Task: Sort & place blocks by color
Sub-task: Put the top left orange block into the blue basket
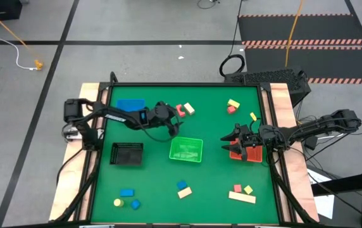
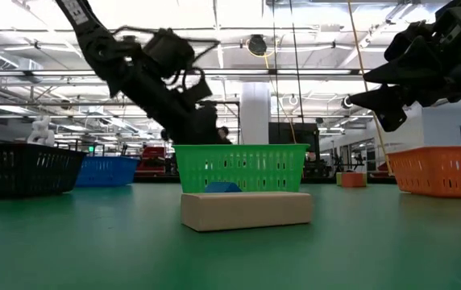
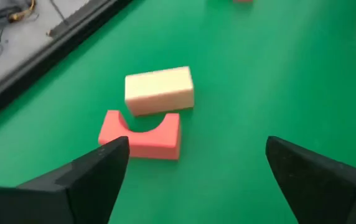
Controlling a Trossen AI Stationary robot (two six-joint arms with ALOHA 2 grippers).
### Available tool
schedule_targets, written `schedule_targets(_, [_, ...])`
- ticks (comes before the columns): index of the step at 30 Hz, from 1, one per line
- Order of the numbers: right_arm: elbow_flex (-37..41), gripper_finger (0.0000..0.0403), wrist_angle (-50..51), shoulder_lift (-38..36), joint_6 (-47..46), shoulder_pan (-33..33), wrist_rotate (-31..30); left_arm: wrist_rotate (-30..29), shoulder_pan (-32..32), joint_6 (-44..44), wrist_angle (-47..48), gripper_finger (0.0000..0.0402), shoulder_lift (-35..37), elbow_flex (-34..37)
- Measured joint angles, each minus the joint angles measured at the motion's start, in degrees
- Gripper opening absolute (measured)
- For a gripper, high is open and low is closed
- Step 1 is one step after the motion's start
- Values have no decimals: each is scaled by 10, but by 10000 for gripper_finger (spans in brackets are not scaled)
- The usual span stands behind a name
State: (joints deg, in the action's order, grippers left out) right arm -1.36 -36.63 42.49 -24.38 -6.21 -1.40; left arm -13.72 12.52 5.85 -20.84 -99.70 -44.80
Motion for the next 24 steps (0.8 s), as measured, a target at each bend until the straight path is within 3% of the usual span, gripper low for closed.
schedule_targets(7, [0, 197, 0, 0, 0, 0, 0, -15, 24, 44, -110, 392, -62, 0])
schedule_targets(14, [0, 197, 0, 0, 0, 0, 0, -51, 46, 5, -99, 392, -62, -22])
schedule_targets(21, [0, 197, -1, 0, 0, 0, 0, 15, 77, -4, -39, 392, -124, -80])
schedule_targets(24, [0, 197, 0, 0, 0, 0, 0, 10, 78, -22, -19, 391, -138, -101])
